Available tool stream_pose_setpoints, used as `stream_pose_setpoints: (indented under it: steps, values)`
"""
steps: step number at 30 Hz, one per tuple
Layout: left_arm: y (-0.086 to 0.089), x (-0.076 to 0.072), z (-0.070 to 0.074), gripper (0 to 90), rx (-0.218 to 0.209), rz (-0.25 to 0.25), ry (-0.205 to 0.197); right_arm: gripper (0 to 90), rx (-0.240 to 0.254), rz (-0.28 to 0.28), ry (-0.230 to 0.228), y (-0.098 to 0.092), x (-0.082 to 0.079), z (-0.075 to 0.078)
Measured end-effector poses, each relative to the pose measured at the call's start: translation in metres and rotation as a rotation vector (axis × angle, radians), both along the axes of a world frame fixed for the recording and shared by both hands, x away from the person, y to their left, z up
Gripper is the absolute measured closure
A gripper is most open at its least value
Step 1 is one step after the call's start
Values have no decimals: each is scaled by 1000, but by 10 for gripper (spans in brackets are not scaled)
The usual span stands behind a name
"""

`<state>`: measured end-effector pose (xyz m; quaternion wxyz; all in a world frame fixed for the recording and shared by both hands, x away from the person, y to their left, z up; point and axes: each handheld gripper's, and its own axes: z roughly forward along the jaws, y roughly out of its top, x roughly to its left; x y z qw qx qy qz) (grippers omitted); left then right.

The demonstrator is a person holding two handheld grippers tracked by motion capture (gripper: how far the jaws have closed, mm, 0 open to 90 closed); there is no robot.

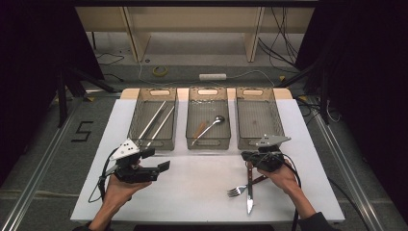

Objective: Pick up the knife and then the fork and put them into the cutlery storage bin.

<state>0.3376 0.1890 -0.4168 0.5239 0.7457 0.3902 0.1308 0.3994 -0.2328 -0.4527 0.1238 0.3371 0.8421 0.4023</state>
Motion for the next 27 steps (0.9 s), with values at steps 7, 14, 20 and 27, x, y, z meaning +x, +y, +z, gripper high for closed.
stream_pose_setpoints:
  steps: [7, 14, 20, 27]
  values:
    - [1, -4, -2, 198, -2, 14, 0, 900, -26, 17, 14, 5, 7, -3]
    - [2, -9, -3, 185, -8, 4, -17, 900, -92, 38, 51, 13, 13, -11]
    - [2, -9, -4, 185, -8, 5, -15, 900, -138, 17, 93, 13, 22, -18]
    - [0, -9, -4, 185, -2, -2, -12, 900, -182, 6, 125, 8, 26, -24]
